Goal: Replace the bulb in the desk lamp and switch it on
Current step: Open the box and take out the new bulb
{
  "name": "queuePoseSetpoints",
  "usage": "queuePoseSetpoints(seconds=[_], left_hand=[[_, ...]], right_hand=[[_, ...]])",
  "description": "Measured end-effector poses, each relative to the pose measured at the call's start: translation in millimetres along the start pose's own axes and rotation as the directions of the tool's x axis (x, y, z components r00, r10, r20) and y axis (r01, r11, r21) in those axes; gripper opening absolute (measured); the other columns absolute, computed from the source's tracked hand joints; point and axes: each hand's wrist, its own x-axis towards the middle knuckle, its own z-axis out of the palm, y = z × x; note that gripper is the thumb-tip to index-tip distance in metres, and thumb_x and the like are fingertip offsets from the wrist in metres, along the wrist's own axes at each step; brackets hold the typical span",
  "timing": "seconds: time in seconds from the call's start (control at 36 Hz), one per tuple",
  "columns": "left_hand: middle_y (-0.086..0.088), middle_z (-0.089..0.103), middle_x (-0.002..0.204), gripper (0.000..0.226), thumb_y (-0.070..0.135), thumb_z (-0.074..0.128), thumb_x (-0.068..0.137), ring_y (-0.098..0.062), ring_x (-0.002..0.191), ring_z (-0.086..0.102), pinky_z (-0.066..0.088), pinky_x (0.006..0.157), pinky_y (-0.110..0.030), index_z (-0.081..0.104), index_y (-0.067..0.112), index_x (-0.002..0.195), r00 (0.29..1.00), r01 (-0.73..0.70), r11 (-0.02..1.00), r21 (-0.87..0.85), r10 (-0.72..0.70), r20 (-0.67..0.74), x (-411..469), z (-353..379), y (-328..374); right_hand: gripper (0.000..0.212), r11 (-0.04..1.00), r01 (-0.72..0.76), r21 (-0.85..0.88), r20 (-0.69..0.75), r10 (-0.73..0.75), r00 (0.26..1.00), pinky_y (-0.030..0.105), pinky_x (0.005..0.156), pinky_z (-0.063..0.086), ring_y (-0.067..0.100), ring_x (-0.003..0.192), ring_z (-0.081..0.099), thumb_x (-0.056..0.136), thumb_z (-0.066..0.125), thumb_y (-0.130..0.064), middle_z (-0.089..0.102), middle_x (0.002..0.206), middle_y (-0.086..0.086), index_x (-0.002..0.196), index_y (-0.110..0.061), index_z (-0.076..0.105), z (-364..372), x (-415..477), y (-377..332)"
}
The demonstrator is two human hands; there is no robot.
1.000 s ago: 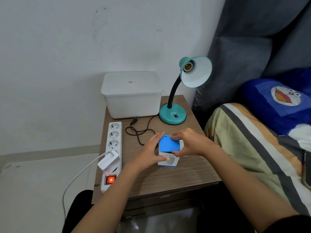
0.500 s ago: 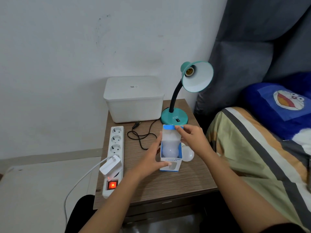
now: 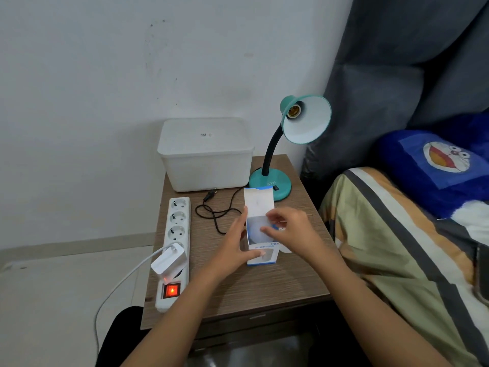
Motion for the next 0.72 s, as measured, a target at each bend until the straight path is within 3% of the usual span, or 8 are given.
queuePoseSetpoints(seconds=[0.06, 0.17, 0.22, 0.31, 0.39, 0.53, 0.61, 0.72], left_hand=[[0.011, 0.016, 0.154, 0.107, 0.021, 0.078, 0.073, 0.001, 0.137, 0.021, 0.026, 0.108, -0.017, 0.000, 0.038, 0.145, 1.000, -0.013, 0.999, 0.033, 0.012, 0.015, 0, 0, 1], [0.010, 0.014, 0.154, 0.107, 0.022, 0.076, 0.076, 0.000, 0.137, 0.019, 0.022, 0.107, -0.014, -0.002, 0.031, 0.147, 0.999, -0.028, 0.996, 0.084, 0.025, 0.042, 0, -2, 4], [0.009, 0.014, 0.154, 0.107, 0.023, 0.075, 0.077, -0.002, 0.138, 0.020, 0.024, 0.111, -0.020, -0.004, 0.032, 0.147, 0.998, -0.029, 0.994, 0.105, 0.023, 0.054, 0, -3, 5], [0.006, 0.011, 0.156, 0.106, 0.025, 0.074, 0.078, -0.005, 0.140, 0.019, 0.024, 0.115, -0.029, -0.005, 0.032, 0.147, 0.998, -0.039, 0.988, 0.147, 0.030, 0.063, 1, -3, 6], [0.007, 0.009, 0.157, 0.106, 0.027, 0.074, 0.078, -0.007, 0.142, 0.018, 0.024, 0.116, -0.032, -0.006, 0.032, 0.147, 0.997, -0.040, 0.985, 0.166, 0.029, 0.065, 0, -3, 5], [0.007, 0.010, 0.156, 0.105, 0.024, 0.073, 0.079, -0.007, 0.140, 0.020, 0.024, 0.112, -0.026, -0.006, 0.031, 0.147, 0.998, -0.035, 0.987, 0.159, 0.026, 0.061, 0, -3, 6], [0.006, 0.012, 0.155, 0.106, 0.023, 0.074, 0.077, -0.008, 0.140, 0.023, 0.026, 0.112, -0.025, -0.004, 0.032, 0.147, 0.998, -0.033, 0.989, 0.147, 0.026, 0.054, 0, -3, 5], [0.006, 0.013, 0.155, 0.106, 0.024, 0.075, 0.077, -0.004, 0.137, 0.025, 0.025, 0.106, -0.018, -0.002, 0.028, 0.149, 0.998, -0.026, 0.988, 0.152, 0.018, 0.052, 0, -3, 5]], right_hand=[[0.038, 0.995, -0.026, -0.091, 0.111, 0.036, 0.993, 0.027, 0.084, 0.050, 0.016, 0.097, 0.058, 0.077, 0.073, -0.024, 0.065, 0.108, 0.008, 0.110, -0.008, 0.064, 3, 4, -5], [0.038, 0.967, -0.087, -0.241, 0.229, 0.144, 0.963, 0.029, 0.067, 0.046, 0.021, 0.087, 0.058, 0.070, 0.075, -0.024, 0.061, 0.107, 0.012, 0.102, -0.005, 0.065, 5, 15, -19], [0.039, 0.945, -0.120, -0.304, 0.278, 0.209, 0.938, 0.030, 0.067, 0.045, 0.021, 0.086, 0.055, 0.072, 0.073, -0.021, 0.056, 0.108, 0.012, 0.106, -0.005, 0.062, 4, 19, -28], [0.034, 0.930, -0.160, -0.331, 0.288, 0.261, 0.921, 0.028, 0.060, 0.041, 0.021, 0.082, 0.052, 0.074, 0.071, -0.016, 0.052, 0.097, 0.010, 0.103, -0.004, 0.060, 6, 23, -34], [0.033, 0.918, -0.178, -0.355, 0.277, 0.285, 0.917, 0.029, 0.064, 0.041, 0.023, 0.081, 0.053, 0.072, 0.072, -0.016, 0.051, 0.094, 0.010, 0.099, -0.004, 0.059, 8, 24, -37], [0.024, 0.934, -0.183, -0.306, 0.277, 0.272, 0.922, 0.025, 0.053, 0.035, 0.024, 0.082, 0.051, 0.072, 0.069, -0.015, 0.052, 0.094, 0.011, 0.090, -0.008, 0.053, 8, 23, -36], [0.042, 0.946, -0.152, -0.287, 0.256, 0.228, 0.939, 0.028, 0.064, 0.042, 0.021, 0.086, 0.053, 0.070, 0.074, -0.020, 0.058, 0.107, 0.012, 0.107, -0.005, 0.059, 9, 20, -31], [0.051, 0.946, -0.107, -0.305, 0.262, 0.192, 0.946, 0.028, 0.072, 0.047, 0.022, 0.097, 0.057, 0.067, 0.078, -0.027, 0.060, 0.110, 0.011, 0.111, -0.006, 0.063, 8, 19, -26]])
